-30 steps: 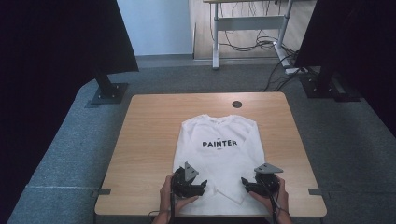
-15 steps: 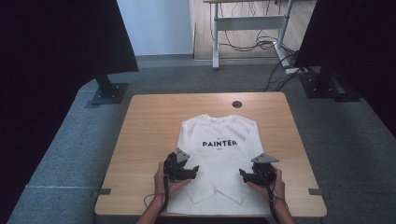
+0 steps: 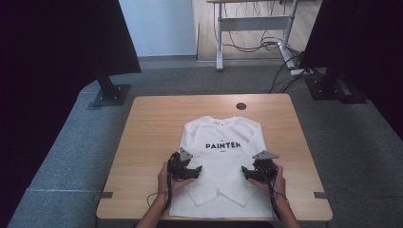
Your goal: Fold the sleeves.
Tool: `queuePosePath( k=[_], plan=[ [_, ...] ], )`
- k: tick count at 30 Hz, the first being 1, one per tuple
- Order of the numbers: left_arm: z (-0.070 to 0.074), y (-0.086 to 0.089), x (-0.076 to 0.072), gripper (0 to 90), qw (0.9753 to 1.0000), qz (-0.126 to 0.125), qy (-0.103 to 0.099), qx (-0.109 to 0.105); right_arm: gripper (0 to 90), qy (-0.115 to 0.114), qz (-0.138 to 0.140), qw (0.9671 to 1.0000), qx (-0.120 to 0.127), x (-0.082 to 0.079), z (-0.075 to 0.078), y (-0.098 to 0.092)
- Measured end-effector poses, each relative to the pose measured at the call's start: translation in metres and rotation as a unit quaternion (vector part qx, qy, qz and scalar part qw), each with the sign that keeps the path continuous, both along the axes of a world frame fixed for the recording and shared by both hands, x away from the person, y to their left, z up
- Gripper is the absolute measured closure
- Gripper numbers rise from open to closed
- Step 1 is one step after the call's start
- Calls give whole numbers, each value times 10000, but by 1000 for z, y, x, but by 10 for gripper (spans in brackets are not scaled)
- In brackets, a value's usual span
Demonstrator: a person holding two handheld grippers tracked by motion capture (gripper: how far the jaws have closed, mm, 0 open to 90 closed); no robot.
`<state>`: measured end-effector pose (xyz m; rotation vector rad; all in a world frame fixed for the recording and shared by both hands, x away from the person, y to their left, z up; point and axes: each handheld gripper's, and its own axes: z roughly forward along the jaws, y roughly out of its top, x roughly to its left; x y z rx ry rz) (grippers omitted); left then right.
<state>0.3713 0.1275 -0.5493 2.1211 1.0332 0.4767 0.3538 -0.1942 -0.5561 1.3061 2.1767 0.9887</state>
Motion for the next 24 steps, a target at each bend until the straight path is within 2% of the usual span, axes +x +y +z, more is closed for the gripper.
queuePosePath(
  k=[9,12,15,21,24],
  plan=[
    [0,21,0,272,9998,174,16,-7,256,-35,88,10000,15,0,-1,24],
    [0,22,0,252,9998,186,23,-46,260,-53,73,10000,16,-1,-1,27],
    [3,20,-3,234,9998,185,-78,-93,272,-118,102,9998,93,-4,1,26],
    [16,21,-22,221,9991,138,-295,-275,269,-398,273,9980,400,-22,16,18],
    [17,27,-37,215,9991,105,-282,-303,268,-417,386,9969,536,-34,19,11]
  ],
)
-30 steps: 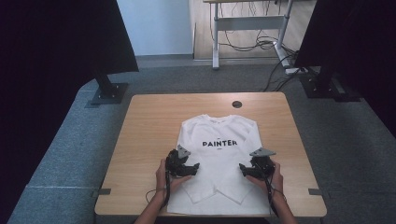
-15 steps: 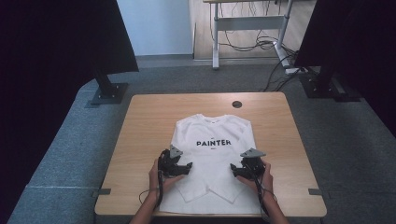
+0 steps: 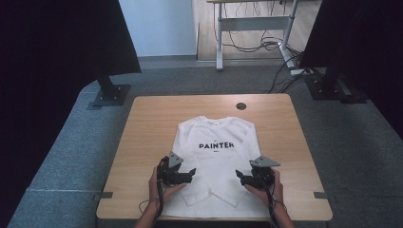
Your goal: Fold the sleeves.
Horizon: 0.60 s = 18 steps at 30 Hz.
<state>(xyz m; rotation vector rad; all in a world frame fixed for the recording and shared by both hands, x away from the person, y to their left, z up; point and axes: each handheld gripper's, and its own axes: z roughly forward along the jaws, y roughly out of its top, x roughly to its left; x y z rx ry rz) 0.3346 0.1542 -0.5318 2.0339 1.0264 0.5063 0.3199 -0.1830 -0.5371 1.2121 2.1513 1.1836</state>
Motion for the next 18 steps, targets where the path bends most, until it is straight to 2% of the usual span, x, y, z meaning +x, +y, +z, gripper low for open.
queuePosePath(
  k=[4,9,14,18],
  plan=[
    [-3,12,-15,212,9999,23,94,-96,268,18,108,9998,154,-14,0,-8],
    [-8,21,-27,210,9998,52,159,-97,267,37,176,9997,136,-29,-3,-13],
    [-11,25,-29,212,9994,112,285,-140,267,-20,222,9997,120,-40,-4,-14],
    [-12,23,-29,219,9994,116,289,-119,268,19,172,9998,116,-41,-5,-16]
  ],
)
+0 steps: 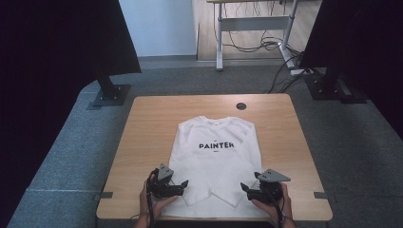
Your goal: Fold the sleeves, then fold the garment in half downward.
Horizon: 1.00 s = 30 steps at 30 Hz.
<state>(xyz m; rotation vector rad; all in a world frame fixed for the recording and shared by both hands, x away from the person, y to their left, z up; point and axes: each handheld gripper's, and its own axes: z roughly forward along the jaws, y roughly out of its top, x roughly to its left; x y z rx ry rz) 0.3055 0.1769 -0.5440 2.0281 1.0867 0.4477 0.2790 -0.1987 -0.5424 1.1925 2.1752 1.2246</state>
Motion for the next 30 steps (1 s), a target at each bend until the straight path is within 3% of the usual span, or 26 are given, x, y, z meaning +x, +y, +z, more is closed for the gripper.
queuePosePath(
  k=[20,30],
  plan=[
    [0,-1,2,231,10000,29,8,17,272,16,-35,9999,-110,1,-2,0],
    [1,-4,6,213,9997,-7,215,98,308,72,-121,9998,-144,-1,0,0]
  ],
)
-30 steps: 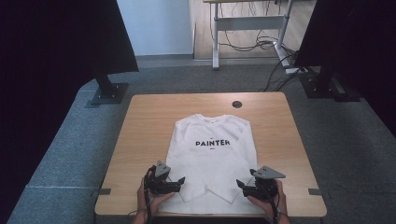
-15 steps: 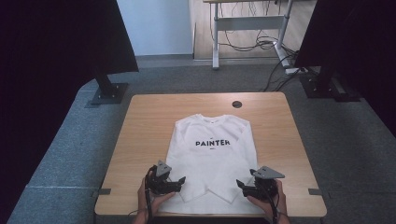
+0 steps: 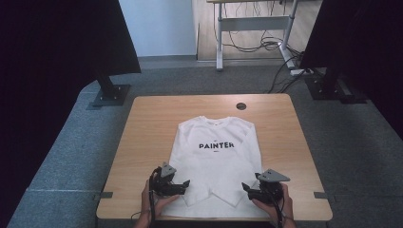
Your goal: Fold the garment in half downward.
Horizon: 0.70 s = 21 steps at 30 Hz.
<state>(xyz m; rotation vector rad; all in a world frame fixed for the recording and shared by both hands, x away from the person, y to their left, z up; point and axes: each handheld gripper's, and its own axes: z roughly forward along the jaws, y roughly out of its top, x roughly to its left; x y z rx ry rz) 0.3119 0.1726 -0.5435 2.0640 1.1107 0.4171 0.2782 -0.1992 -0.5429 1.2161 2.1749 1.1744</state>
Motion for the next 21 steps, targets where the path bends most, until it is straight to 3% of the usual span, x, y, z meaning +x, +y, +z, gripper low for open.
queuePosePath(
  k=[11,21],
  plan=[
    [-3,3,4,222,9998,135,110,-101,310,86,-36,10000,19,8,0,3],
    [-1,-2,4,224,9999,121,52,-60,296,54,-43,9999,119,12,3,3]
  ],
)
